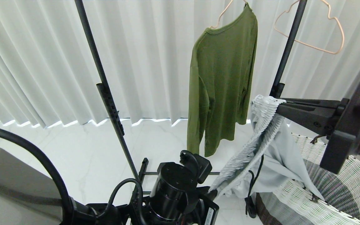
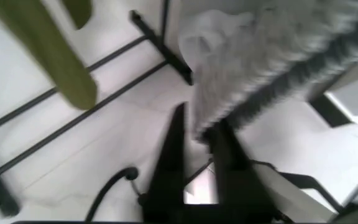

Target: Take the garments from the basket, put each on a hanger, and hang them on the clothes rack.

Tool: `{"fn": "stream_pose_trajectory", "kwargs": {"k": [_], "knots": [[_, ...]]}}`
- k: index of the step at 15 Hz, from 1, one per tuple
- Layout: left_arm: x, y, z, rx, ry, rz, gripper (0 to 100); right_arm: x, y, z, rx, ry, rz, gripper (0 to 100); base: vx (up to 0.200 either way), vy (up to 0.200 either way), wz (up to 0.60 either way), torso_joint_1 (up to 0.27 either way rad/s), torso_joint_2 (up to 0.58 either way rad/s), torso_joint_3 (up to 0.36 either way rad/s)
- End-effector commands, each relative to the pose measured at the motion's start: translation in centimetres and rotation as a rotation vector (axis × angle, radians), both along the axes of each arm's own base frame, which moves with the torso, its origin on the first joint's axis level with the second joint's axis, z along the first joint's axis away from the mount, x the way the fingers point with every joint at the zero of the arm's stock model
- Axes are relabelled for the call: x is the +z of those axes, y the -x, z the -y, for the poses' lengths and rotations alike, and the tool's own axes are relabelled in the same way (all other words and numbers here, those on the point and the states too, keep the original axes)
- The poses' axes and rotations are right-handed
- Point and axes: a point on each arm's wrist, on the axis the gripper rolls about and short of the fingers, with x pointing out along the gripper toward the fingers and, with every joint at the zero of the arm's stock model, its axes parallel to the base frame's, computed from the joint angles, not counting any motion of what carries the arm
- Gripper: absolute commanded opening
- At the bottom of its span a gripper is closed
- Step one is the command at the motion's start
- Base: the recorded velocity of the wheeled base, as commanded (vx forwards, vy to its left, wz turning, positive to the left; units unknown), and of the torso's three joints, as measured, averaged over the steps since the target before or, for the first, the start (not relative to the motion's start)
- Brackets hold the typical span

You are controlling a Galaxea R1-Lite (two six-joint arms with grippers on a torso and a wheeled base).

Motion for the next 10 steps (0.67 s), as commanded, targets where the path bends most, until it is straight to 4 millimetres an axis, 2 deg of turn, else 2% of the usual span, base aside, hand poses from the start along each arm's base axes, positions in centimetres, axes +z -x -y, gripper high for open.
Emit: {"fn": "stream_pose_trajectory", "kwargs": {"k": [1,3,4,6,7,8,10], "knots": [[-0.1,0.8,0.0,0.022,-0.027,0.019,0,-0.1,0.0,0.0,0.000,0.001,-0.001,0,0.000,0.000,0.00,0.000,0.00,0.000],[2.0,2.0,-0.3,0.049,-0.032,0.129,0,-1.3,-0.2,0.1,-0.023,0.035,-0.019,0,0.000,0.000,0.00,0.000,0.00,0.000],[4.0,2.4,-0.7,0.054,0.021,0.169,0,-2.0,-0.9,0.5,-0.062,0.054,-0.029,0,0.000,0.000,0.00,0.000,0.00,0.000],[9.1,3.2,-2.5,0.083,0.138,0.247,0,-2.2,-2.3,1.3,-0.145,0.061,-0.019,0,0.000,0.000,0.00,0.000,0.00,0.000],[11.0,3.5,-3.5,0.098,0.155,0.260,0,-2.1,-2.8,1.5,-0.169,0.058,-0.006,0,0.000,0.000,0.00,0.000,0.00,0.000],[14.7,4.4,-5.5,0.117,0.187,0.281,0,-1.8,-3.5,1.7,-0.201,0.045,0.031,0,0.000,0.000,0.00,0.000,0.00,0.000],[19.1,5.3,-8.2,0.160,0.243,0.325,0,-1.6,-4.3,0.9,-0.204,0.004,0.069,0,0.000,0.000,0.00,0.000,0.00,0.000]]}}
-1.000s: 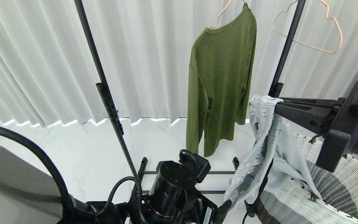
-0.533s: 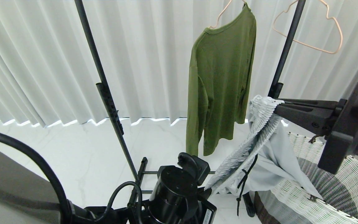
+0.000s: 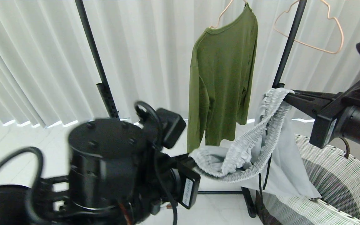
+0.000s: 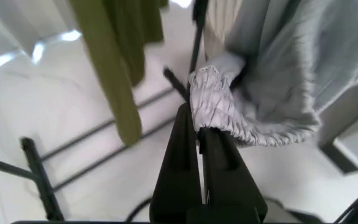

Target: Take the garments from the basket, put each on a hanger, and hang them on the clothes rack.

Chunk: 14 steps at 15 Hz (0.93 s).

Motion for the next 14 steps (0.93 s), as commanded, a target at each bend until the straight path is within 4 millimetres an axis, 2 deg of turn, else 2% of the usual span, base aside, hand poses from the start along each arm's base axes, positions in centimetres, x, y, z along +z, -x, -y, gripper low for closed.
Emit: {"fn": "stream_pose_trajectory", "kwargs": {"k": [1,3,6,11,14], "knots": [[9.0,2.3,-5.3,0.070,0.186,0.142,0,-0.3,-1.1,-1.1,-0.005,-0.002,0.011,0,0.000,0.000,0.00,0.000,0.00,0.000],[12.1,3.5,-7.2,0.116,0.214,0.188,0,0.2,-1.3,-2.5,0.029,-0.048,0.058,0,0.000,0.000,0.00,0.000,0.00,0.000],[15.2,5.2,-9.5,0.134,0.148,0.287,0,1.8,-1.1,-2.8,0.043,-0.088,0.110,0,0.000,0.000,0.00,0.000,0.00,0.000],[17.2,5.0,-9.6,0.271,0.075,0.384,0,6.0,-0.9,-2.2,0.015,-0.119,0.225,0,0.000,0.000,0.00,0.000,0.00,0.000],[20.3,5.1,-9.4,0.291,0.070,0.482,0,10.2,-0.2,-1.3,0.006,-0.142,0.288,0,0.000,0.000,0.00,0.000,0.00,0.000]]}}
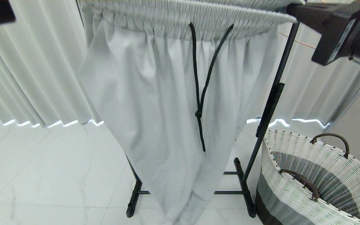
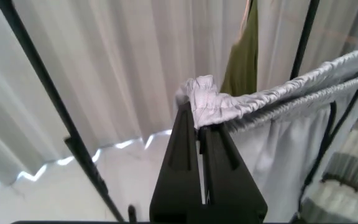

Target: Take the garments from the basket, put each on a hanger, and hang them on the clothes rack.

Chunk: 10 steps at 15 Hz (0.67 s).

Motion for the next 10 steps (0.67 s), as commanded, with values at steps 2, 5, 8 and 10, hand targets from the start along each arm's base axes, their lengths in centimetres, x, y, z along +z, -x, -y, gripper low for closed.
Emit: {"fn": "stream_pose_trajectory", "kwargs": {"k": [2,5,8,10], "knots": [[1.4,0.7,1.7,-0.083,0.000,0.032,0,3.3,0.8,0.9,0.000,-0.015,0.054,0,0.000,0.000,0.00,0.000,0.00,0.000],[1.1,1.0,2.7,-0.127,-0.066,0.049,0,3.9,1.6,1.9,-0.017,0.029,0.089,0,0.000,0.000,0.00,0.000,0.00,0.000],[1.0,0.9,2.9,-0.128,-0.074,0.049,0,3.8,3.3,4.1,-0.026,0.090,0.070,0,0.000,0.000,0.00,0.000,0.00,0.000],[0.9,0.7,3.3,-0.128,-0.081,0.046,0,3.9,4.8,6.0,-0.014,0.123,0.051,0,0.000,0.000,0.00,0.000,0.00,0.000]]}}
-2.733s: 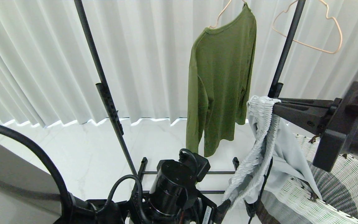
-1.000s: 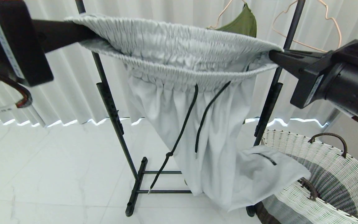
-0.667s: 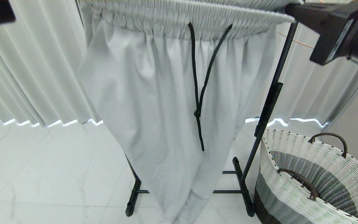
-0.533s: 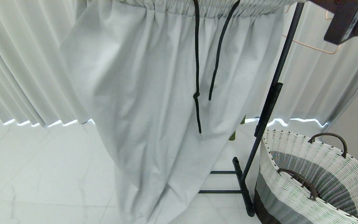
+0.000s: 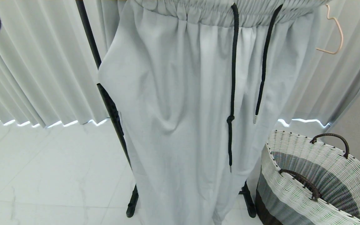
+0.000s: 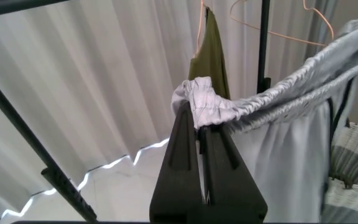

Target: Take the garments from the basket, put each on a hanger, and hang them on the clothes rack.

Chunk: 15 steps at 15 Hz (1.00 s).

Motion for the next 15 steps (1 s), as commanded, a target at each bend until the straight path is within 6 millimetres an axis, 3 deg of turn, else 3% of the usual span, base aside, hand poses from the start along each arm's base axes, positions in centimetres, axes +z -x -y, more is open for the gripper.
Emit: {"fn": "stream_pose_trajectory", "kwargs": {"k": [1,2,4,8,12,15], "knots": [[-0.2,-0.2,0.5,0.000,-0.009,-0.005,0,0.8,1.8,2.2,0.010,-0.032,0.028,0,0.000,0.000,0.00,0.000,0.00,0.000],[-0.2,-0.5,0.9,0.000,-0.013,-0.007,0,0.6,3.5,3.4,0.065,0.004,0.005,0,0.000,0.000,0.00,0.000,0.00,0.000],[-0.2,-1.2,2.2,0.003,0.012,0.007,0,-0.6,5.3,3.6,0.189,0.082,-0.041,0,0.000,0.000,0.00,0.000,0.00,0.000],[0.4,-2.6,4.3,0.038,0.040,0.017,0,-1.5,5.5,1.8,0.263,0.149,-0.043,0,0.000,0.000,0.00,0.000,0.00,0.000],[0.5,-3.4,3.7,0.081,0.042,0.019,0,-1.6,5.5,1.8,0.261,0.152,-0.044,0,0.000,0.000,0.00,0.000,0.00,0.000],[0.4,-2.4,2.1,0.086,0.044,0.016,0,-1.3,5.2,2.3,0.136,0.121,-0.055,0,0.000,0.000,0.00,0.000,0.00,0.000]]}}
